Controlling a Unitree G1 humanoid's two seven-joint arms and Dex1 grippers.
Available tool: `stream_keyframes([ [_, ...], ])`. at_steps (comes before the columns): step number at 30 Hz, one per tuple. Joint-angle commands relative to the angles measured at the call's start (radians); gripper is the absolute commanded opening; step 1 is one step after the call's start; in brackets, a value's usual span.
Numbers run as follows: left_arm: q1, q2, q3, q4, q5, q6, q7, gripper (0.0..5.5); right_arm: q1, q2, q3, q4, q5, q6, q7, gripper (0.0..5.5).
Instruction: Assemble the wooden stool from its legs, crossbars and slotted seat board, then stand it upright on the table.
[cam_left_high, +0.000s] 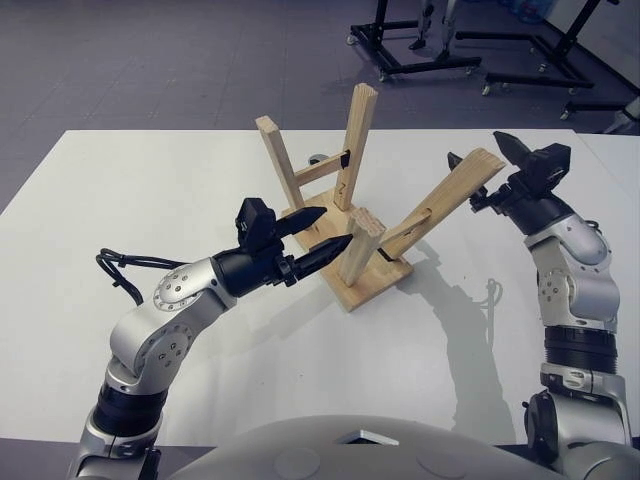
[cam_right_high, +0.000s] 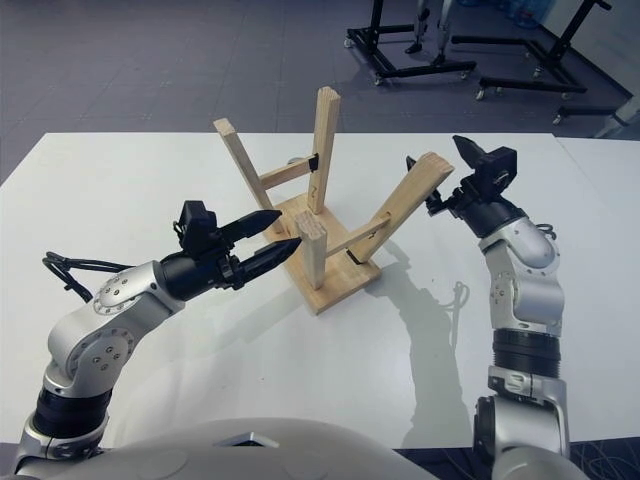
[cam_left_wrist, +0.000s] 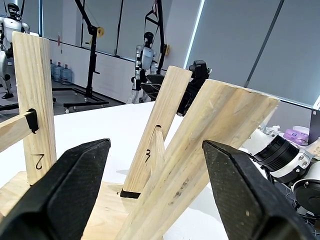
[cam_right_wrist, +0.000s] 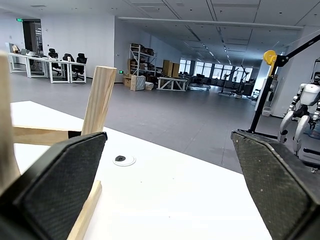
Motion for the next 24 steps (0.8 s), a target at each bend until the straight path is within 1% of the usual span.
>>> stream_keyframes([
  [1,-0.036,-0.023,-0.033,0.028,0.039,0.004,0.014,3.36,0.031,0.032,0.131,-0.12,-0.014,0.006,0.082,4.58],
  [7,0.039,-0.009,-0.053,0.124,0.129,-0.064,-0.008,3.36,0.016,0.012,0.188,-0.174,-0.058,0.012,0.098,4.58],
  [14,-0.013,-0.057,-0.083,0.18,0.173,-0.083,-0.014,3.36,0.035,-0.011,0.244,-0.193,-0.102,0.009,0.116,4.58],
  [17,-0.028,-0.065,-0.087,0.193,0.187,-0.082,-0.022,3.36,0.05,-0.018,0.242,-0.199,-0.117,0.005,0.122,4.58],
  [24,0.036,-0.019,-0.015,0.162,0.176,-0.079,-0.033,3.36,0.054,-0.028,0.198,-0.139,-0.168,-0.065,0.09,4.58],
])
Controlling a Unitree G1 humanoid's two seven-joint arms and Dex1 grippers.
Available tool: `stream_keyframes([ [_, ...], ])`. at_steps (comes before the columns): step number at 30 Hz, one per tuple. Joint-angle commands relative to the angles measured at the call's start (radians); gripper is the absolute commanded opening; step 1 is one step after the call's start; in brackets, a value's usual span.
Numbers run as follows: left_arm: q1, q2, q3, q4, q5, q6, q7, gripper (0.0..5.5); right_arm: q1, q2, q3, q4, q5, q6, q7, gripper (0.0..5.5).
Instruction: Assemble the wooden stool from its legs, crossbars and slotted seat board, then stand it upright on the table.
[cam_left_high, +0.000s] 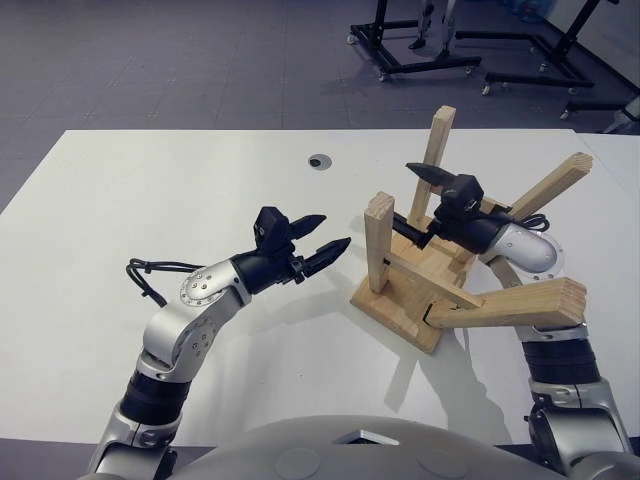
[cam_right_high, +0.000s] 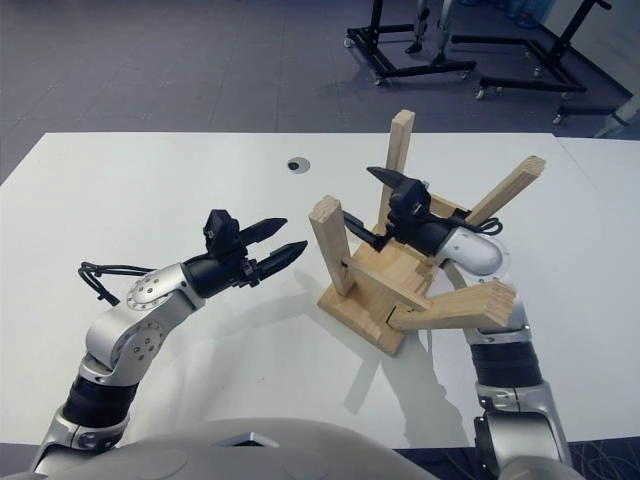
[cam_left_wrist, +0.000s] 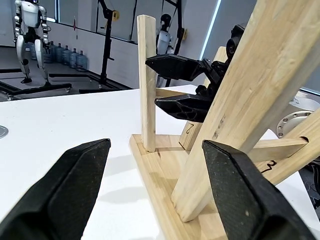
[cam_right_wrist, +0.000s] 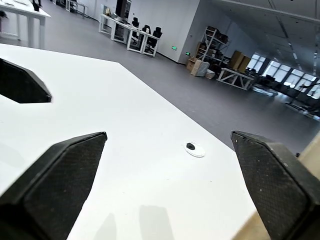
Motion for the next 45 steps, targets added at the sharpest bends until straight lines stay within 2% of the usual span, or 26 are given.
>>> stream_keyframes([
  [1,0.02,0.032,0.05,-0.017,0.003,0.012,0.0,3.36,-0.008,-0.014,-0.035,0.031,-0.019,-0.045,-0.012,4.58],
  [4,0.016,0.048,0.091,-0.026,-0.011,0.014,-0.005,3.36,-0.043,-0.009,-0.116,0.027,0.037,-0.071,-0.036,4.58],
  [6,0.023,0.057,0.13,-0.049,-0.033,0.013,-0.01,3.36,-0.06,-0.01,-0.182,-0.005,0.148,-0.036,-0.015,4.58],
  [12,-0.039,0.051,0.294,-0.154,-0.184,0.006,0.016,3.36,-0.124,-0.111,-0.368,-0.177,0.699,0.283,0.059,4.58],
  [15,-0.105,0.038,0.298,-0.199,-0.232,0.021,0.058,3.36,-0.163,-0.208,-0.468,-0.19,0.957,0.441,0.098,4.58],
  [18,-0.182,-0.007,0.248,-0.214,-0.297,0.036,0.075,3.36,-0.125,-0.28,-0.546,-0.149,1.101,0.557,0.202,4.58],
  [24,-0.282,-0.07,0.121,-0.149,-0.282,0.056,0.074,3.36,0.062,-0.288,-0.535,-0.209,1.101,0.66,0.347,4.58],
  [27,-0.32,-0.09,0.076,-0.096,-0.244,0.048,0.064,3.36,0.042,-0.288,-0.525,-0.228,1.156,0.689,0.336,4.58],
  [33,-0.328,-0.1,0.072,-0.093,-0.244,0.052,0.052,3.36,-0.009,-0.339,-0.606,-0.209,1.397,0.768,0.285,4.58],
  [36,-0.302,-0.099,0.063,-0.1,-0.228,0.053,0.057,3.36,0.124,-0.379,-0.642,-0.264,1.462,0.876,0.317,4.58],
  [38,-0.292,-0.102,0.059,-0.101,-0.224,0.058,0.065,3.36,0.198,-0.376,-0.612,-0.333,1.391,0.902,0.354,4.58],
  [40,-0.287,-0.109,0.038,-0.084,-0.21,0.062,0.064,3.36,0.266,-0.374,-0.517,-0.414,1.213,0.871,0.433,4.58],
  [42,-0.279,-0.111,0.022,-0.066,-0.195,0.063,0.06,3.36,0.284,-0.336,-0.406,-0.448,1.034,0.783,0.446,4.58],
  [45,-0.266,-0.109,0.022,-0.067,-0.193,0.064,0.059,3.36,0.249,-0.295,-0.359,-0.448,0.959,0.689,0.431,4.58],
])
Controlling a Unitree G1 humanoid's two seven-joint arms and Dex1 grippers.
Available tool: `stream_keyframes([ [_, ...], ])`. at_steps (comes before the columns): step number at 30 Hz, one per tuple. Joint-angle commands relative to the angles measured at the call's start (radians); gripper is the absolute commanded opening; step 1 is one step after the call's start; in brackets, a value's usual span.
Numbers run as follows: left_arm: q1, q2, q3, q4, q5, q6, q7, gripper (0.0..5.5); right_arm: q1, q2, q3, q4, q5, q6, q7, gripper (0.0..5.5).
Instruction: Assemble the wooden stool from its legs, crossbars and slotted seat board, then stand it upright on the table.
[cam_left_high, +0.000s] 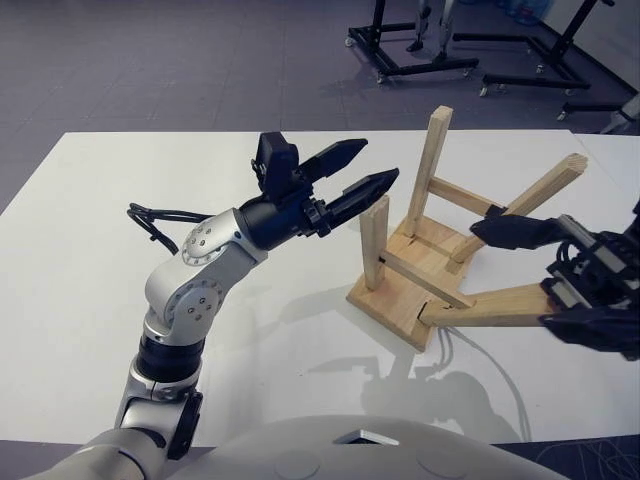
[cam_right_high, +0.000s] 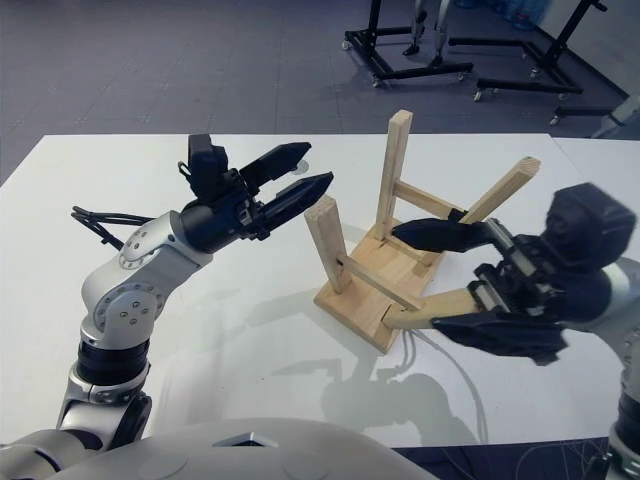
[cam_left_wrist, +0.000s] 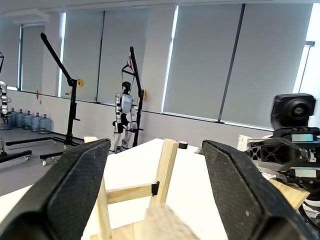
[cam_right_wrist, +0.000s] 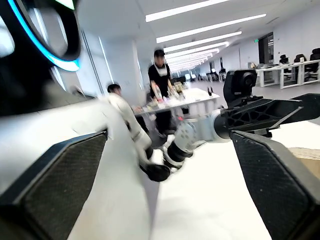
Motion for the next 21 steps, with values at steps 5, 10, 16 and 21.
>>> stream_keyframes([
  [5,0.041,0.004,-0.004,0.002,0.03,0.002,-0.001,3.36,-0.108,0.083,0.096,0.063,-0.064,-0.095,-0.1,4.58],
  [10,0.058,0.003,0.001,0.005,0.042,-0.01,-0.01,3.36,-0.092,0.043,0.078,0.086,-0.123,-0.11,-0.063,4.58],
  [16,0.06,0.008,0.017,0.011,0.042,-0.012,-0.022,3.36,-0.017,0.011,0.168,0.082,-0.364,-0.224,0.023,4.58],
  [21,0.055,0.009,0.02,0.018,0.047,-0.01,-0.029,3.36,-0.062,0.058,0.219,0.095,-0.44,-0.327,-0.02,4.58],
])
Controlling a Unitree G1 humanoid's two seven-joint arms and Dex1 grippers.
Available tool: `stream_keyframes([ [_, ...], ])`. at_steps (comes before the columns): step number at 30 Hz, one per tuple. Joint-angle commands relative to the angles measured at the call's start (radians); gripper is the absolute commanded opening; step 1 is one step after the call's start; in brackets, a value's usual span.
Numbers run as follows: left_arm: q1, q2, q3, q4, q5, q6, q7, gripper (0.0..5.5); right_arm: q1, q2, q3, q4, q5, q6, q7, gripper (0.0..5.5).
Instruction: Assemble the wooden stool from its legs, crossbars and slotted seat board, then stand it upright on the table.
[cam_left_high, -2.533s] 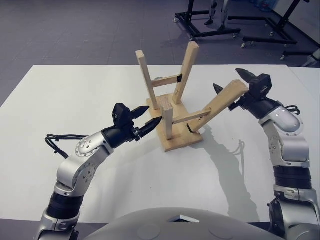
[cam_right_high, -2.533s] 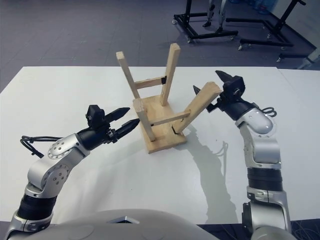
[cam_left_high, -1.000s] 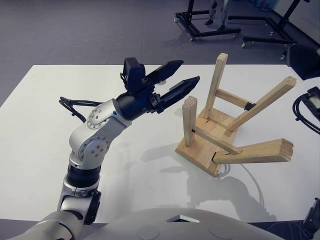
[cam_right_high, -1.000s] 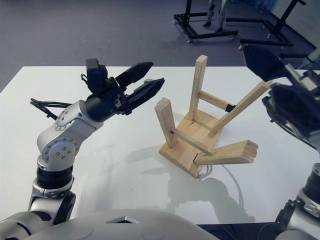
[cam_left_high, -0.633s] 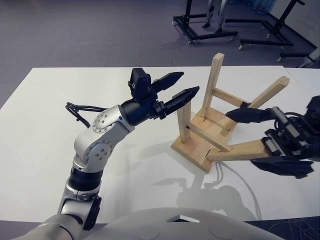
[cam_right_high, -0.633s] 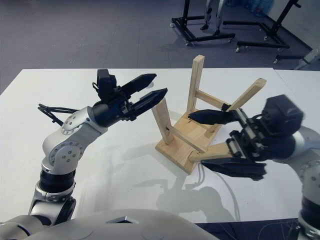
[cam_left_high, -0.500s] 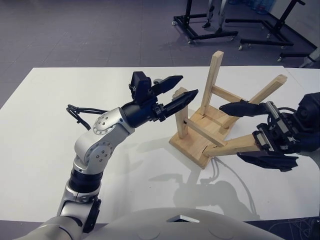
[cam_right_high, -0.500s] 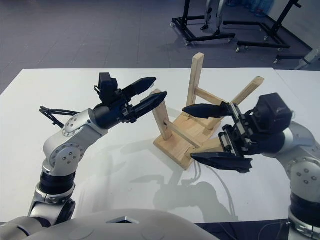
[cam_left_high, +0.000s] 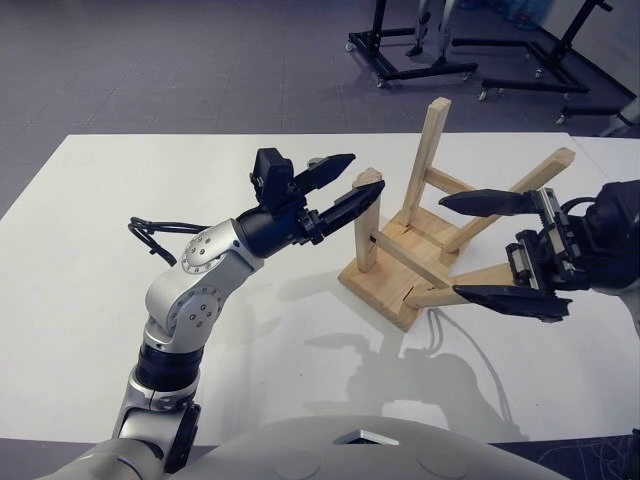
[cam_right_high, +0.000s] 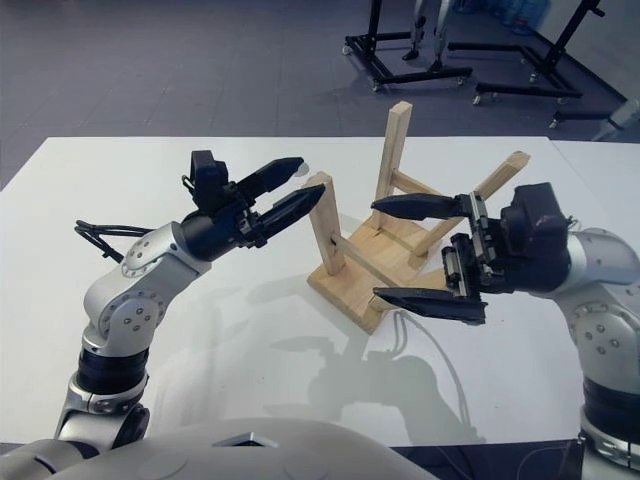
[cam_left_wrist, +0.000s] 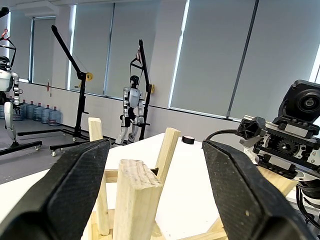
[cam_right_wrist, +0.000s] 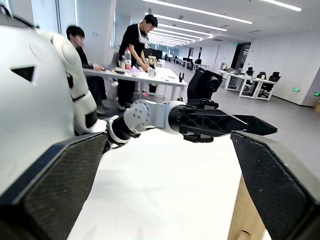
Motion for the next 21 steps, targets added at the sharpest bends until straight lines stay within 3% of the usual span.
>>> stream_keyframes([
  [1,0.001,0.008,0.006,0.01,0.015,0.002,-0.007,3.36,0.003,0.049,0.089,0.035,-0.096,-0.01,-0.058,4.58],
  [6,0.014,0.004,0.008,0.014,0.026,-0.004,-0.012,3.36,-0.082,0.098,0.033,0.038,0.073,0.017,-0.152,4.58],
  [11,0.024,0.003,0.01,0.014,0.029,-0.008,-0.015,3.36,-0.188,0.092,-0.091,0.056,0.386,0.095,-0.275,4.58],
  [15,0.038,0.002,0.011,0.009,0.036,-0.015,-0.01,3.36,-0.203,0.063,-0.119,0.068,0.456,0.151,-0.267,4.58],
  [17,0.04,0.001,0.01,0.007,0.038,-0.015,-0.008,3.36,-0.125,0.027,-0.078,0.042,0.347,0.163,-0.181,4.58],
  [21,0.04,0.0,0.007,0.009,0.037,-0.011,-0.01,3.36,0.026,-0.03,0.172,0.041,-0.154,-0.028,-0.032,4.58],
])
